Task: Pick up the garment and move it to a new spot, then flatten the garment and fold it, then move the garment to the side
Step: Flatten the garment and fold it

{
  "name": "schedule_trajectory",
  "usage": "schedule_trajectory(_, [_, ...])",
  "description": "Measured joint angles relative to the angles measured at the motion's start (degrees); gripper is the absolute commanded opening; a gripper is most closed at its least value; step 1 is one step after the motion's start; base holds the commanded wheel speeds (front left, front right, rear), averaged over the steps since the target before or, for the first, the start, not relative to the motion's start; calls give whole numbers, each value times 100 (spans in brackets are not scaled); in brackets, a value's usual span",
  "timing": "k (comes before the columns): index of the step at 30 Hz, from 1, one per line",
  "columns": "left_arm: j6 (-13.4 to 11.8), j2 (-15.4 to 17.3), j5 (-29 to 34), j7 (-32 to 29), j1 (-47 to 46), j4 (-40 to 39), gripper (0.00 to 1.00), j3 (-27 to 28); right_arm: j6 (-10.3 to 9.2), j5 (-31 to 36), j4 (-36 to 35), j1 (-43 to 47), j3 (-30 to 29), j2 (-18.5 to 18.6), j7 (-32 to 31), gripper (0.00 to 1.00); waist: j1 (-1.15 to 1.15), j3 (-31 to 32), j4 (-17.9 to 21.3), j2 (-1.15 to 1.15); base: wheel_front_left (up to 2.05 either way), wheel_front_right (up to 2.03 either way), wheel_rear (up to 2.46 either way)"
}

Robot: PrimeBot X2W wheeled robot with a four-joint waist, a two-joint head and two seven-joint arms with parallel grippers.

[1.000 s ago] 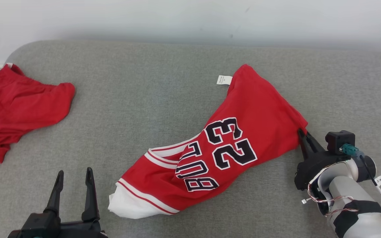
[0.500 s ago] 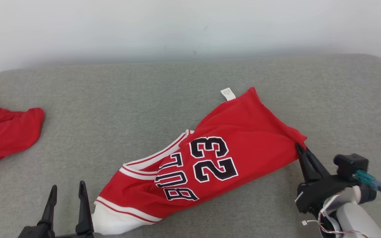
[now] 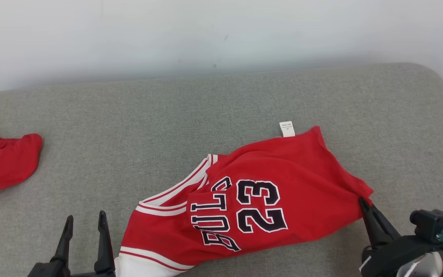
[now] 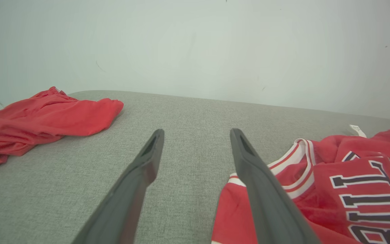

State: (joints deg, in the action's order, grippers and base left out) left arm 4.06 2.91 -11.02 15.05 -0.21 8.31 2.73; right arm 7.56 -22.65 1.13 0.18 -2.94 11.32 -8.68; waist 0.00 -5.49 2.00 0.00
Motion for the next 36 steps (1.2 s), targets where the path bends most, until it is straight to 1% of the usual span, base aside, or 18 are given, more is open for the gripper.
schedule_trajectory(1, [-2,-1,-7,0,4,0,100,-9,-1,92,-55,52,-42,-2,-26,94,0,8,-12,0,0,0,0])
schedule_trajectory(2, [-9,-1,-9,0,13,0,100,-16,-1,136,-101,88,-92,-19,-48,100,0,16,-25,0,0,0,0])
schedule_trajectory(6, [-53,0,-18,0,34,-20,100,-31,-1,477,-250,142,-204,-13,-81,100,0,41,-86,0,0,0,0])
schedule_trajectory(11, [-85,-1,-24,0,73,-59,100,-54,-1,600,-334,132,-308,-27,-74,100,0,53,-171,0,0,0,0])
schedule_trajectory(14, [-103,0,-25,0,90,-90,100,-52,-1,635,-248,72,-290,-4,-90,100,0,45,-216,0,0,0,0])
schedule_trajectory(20, [-112,0,-64,0,109,-120,100,-85,-1,711,385,-227,-153,289,-80,100,0,-10,-294,0,0,0,0])
schedule_trajectory(29, [-153,0,-64,0,87,-146,100,-148,-1,660,1663,-866,219,528,92,100,1,-116,-432,0,0,0,0])
schedule_trajectory(30, [-154,0,-64,0,83,-151,100,-157,-1,648,1797,-936,276,544,124,73,1,-131,-448,0,0,0,0])
schedule_trajectory(31, [-155,0,-65,0,83,-156,100,-176,-1,634,1920,-1007,341,561,153,14,0,-145,-462,0,0,0,0])
schedule_trajectory(32, [-156,-1,-65,0,81,-164,100,-186,0,617,2029,-1089,413,578,216,0,1,-163,-475,0,0,0,0])
schedule_trajectory(36, [-171,0,-67,0,51,-169,100,-224,-1,483,2240,-1510,643,628,547,0,1,-229,-527,0,0,0,0])
